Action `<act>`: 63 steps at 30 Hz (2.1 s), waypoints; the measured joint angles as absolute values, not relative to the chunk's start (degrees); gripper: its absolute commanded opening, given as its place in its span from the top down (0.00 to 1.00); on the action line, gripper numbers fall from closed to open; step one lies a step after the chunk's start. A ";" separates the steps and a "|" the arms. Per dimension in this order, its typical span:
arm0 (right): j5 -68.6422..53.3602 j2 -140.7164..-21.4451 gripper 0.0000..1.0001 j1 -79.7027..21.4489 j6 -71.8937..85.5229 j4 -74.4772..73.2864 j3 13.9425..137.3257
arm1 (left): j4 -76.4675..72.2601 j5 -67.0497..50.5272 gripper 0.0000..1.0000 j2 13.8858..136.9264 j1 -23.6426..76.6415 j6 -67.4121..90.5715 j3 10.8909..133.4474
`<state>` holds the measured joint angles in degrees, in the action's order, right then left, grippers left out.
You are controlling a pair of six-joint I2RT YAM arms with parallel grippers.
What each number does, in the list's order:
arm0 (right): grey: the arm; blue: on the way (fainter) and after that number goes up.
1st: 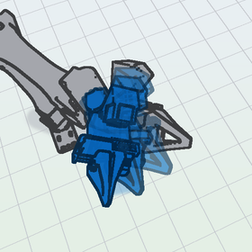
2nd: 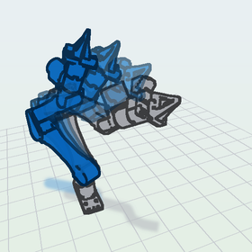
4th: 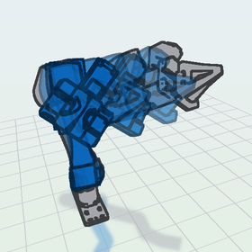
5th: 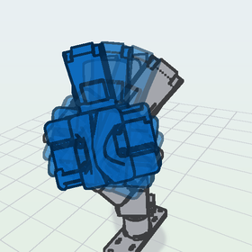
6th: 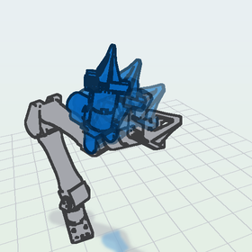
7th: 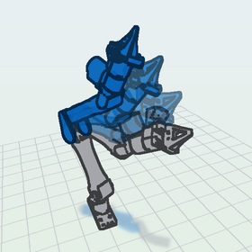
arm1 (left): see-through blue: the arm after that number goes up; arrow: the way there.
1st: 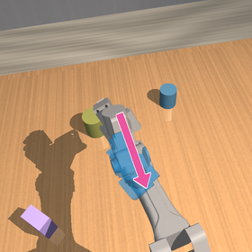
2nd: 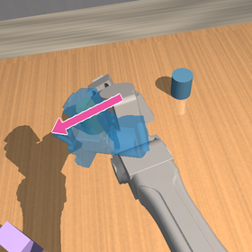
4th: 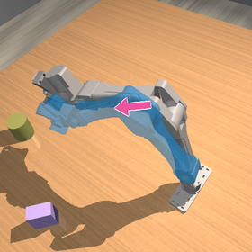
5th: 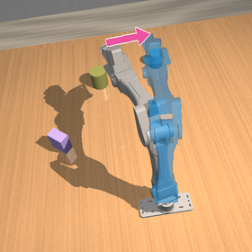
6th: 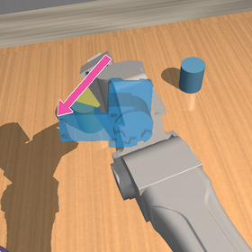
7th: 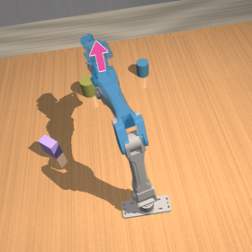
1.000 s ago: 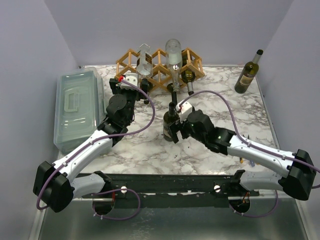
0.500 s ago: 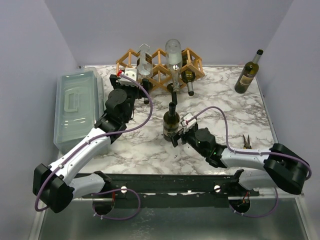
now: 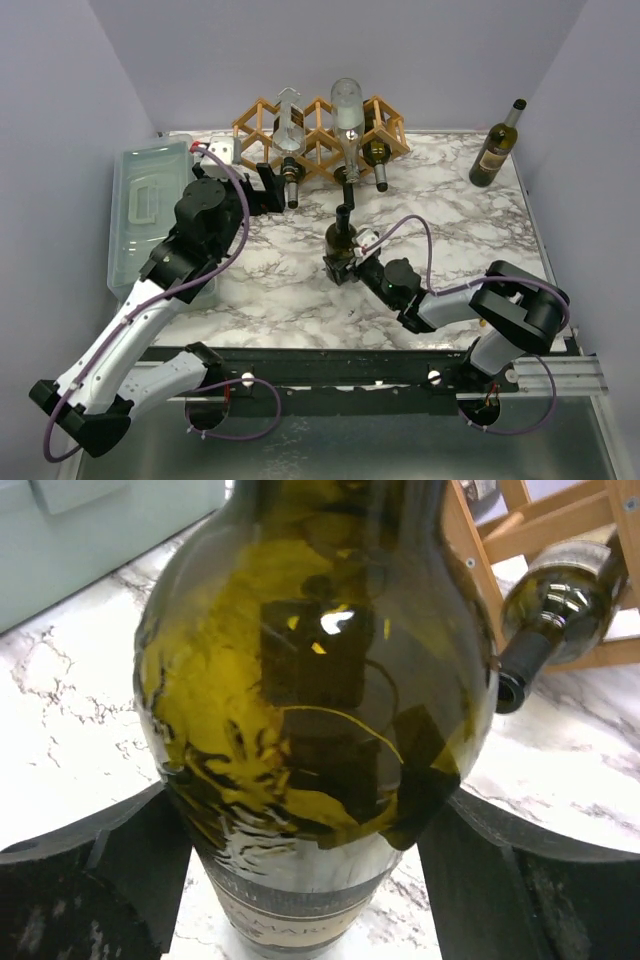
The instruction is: Put the wine bottle on the wine rack
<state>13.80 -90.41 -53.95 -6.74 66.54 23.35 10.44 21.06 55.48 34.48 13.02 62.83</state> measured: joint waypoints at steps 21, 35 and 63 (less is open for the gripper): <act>-10.26 -86.37 1.00 -54.11 -30.61 60.18 22.61 | 54.63 -12.34 0.16 56.40 34.46 40.21 74.72; -9.21 -88.90 0.99 -60.10 -42.63 64.88 20.49 | 55.02 -29.47 0.26 57.19 34.46 53.80 61.47; -3.14 -92.09 0.99 -64.14 -50.33 66.37 21.06 | 49.19 -43.79 0.60 57.47 33.67 65.23 48.77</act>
